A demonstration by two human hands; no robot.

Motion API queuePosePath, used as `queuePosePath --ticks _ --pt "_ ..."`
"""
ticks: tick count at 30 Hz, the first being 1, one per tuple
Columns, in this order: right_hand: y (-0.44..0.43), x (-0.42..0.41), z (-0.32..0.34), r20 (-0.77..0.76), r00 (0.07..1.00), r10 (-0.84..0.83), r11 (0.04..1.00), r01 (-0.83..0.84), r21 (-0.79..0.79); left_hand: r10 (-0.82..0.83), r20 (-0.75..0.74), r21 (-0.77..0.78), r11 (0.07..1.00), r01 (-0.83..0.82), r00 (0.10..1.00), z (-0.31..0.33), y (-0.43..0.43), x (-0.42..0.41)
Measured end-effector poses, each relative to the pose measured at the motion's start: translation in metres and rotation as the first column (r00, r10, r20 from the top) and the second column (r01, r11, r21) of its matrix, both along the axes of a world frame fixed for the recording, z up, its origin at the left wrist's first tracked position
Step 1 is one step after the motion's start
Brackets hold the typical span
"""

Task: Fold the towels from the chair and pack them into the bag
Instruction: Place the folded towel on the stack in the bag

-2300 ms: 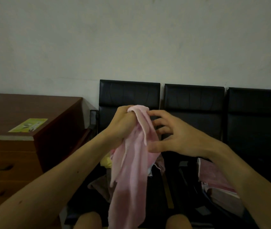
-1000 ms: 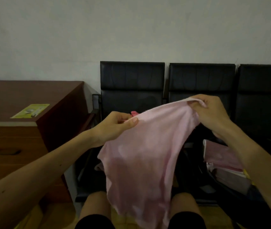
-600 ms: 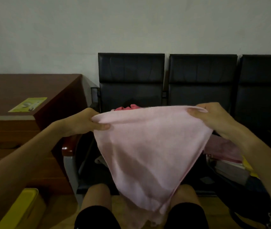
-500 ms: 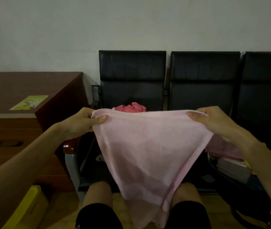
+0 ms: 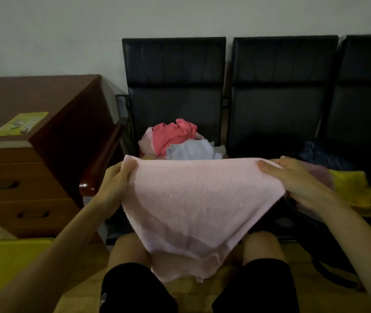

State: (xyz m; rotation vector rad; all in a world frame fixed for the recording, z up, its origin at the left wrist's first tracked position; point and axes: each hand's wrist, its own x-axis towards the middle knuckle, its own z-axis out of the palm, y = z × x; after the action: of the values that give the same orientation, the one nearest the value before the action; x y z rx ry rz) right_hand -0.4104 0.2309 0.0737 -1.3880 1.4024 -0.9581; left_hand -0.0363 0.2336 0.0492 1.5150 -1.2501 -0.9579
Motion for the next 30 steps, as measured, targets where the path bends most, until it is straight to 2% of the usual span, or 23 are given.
queuePosePath --ticks 8,15,22,26,30 --pt "0.01 0.019 -0.008 0.145 0.987 -0.071 0.997 0.066 0.037 0.094 -0.026 -0.042 0.995 -0.095 0.995 -0.013 0.002 -0.008" --pt "0.022 0.039 -0.025 0.216 0.963 -0.16 0.986 0.145 0.084 0.105 -0.147 -0.015 0.994 -0.108 0.984 -0.019 0.009 -0.029" --pt "0.039 0.067 -0.043 0.25 0.93 -0.27 0.959 0.236 0.159 0.056 -0.16 -0.088 0.994 -0.07 0.985 -0.033 0.023 -0.059" --pt "0.054 0.089 -0.042 0.23 0.944 -0.237 0.951 0.178 0.252 0.003 -0.138 -0.157 0.987 -0.024 0.99 -0.036 0.036 -0.083" --pt "0.06 0.108 -0.039 0.277 0.944 -0.177 0.966 0.113 0.232 -0.106 -0.129 -0.175 0.981 0.083 0.986 -0.032 0.049 -0.103"
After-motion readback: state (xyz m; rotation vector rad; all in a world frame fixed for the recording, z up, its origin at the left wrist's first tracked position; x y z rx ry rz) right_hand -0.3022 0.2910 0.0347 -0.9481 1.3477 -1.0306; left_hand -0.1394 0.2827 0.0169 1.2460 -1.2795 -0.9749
